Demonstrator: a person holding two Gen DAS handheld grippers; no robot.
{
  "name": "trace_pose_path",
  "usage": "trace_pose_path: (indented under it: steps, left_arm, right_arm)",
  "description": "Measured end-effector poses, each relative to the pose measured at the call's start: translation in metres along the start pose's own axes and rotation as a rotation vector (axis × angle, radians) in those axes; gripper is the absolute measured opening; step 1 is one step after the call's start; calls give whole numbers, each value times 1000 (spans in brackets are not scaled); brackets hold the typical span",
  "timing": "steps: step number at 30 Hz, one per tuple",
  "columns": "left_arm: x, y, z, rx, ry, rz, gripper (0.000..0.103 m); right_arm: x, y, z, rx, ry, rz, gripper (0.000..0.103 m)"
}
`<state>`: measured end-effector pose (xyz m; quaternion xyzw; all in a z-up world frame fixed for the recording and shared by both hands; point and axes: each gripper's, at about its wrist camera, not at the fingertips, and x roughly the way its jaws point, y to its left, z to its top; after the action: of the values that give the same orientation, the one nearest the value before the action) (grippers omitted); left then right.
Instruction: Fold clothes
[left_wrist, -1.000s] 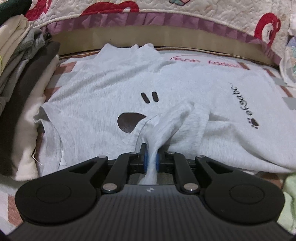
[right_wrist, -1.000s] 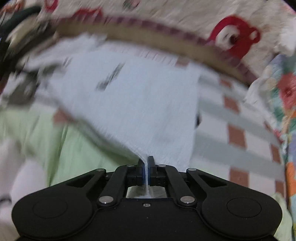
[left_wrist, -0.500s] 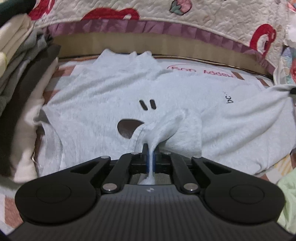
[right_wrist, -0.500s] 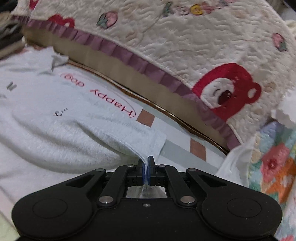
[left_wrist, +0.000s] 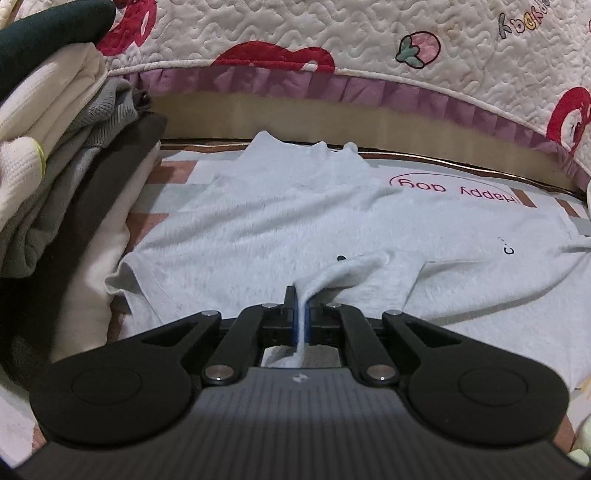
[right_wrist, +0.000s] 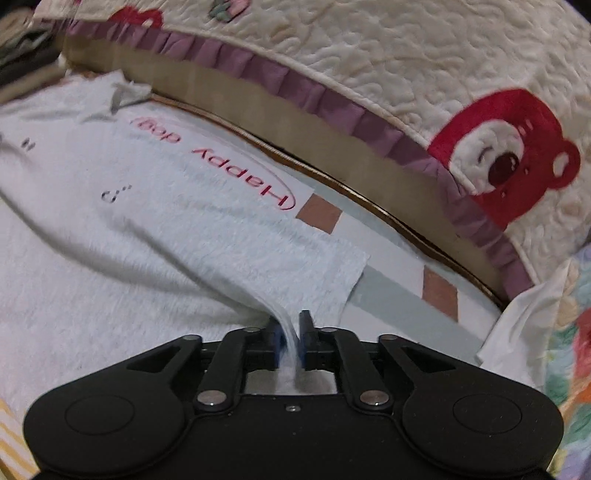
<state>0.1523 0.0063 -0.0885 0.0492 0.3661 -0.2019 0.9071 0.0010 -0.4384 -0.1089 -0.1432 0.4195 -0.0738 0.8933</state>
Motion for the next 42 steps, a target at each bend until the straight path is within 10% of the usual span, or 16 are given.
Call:
trace_pose_path:
  steps: [9, 20, 29, 32, 42]
  left_arm:
    - [-1, -4, -10, 25, -11, 42, 3]
    - [-1, -13, -20, 79, -51, 85, 3]
    - [-7, -33, -24, 143, -51, 94, 3]
    - [-8, -34, -25, 141, -54, 105, 3]
    - [-11, -41, -25, 170, -62, 144, 3]
  right_arm:
    - [3, -41, -39, 237, 25, -147, 27]
    - [22, -64, -62, 576, -8, 117, 42]
    - [45, -55, -42, 447, -47, 105, 44]
    - [45, -48, -38, 409, -82, 108, 3]
    - [1, 4, -43, 164, -213, 41, 4]
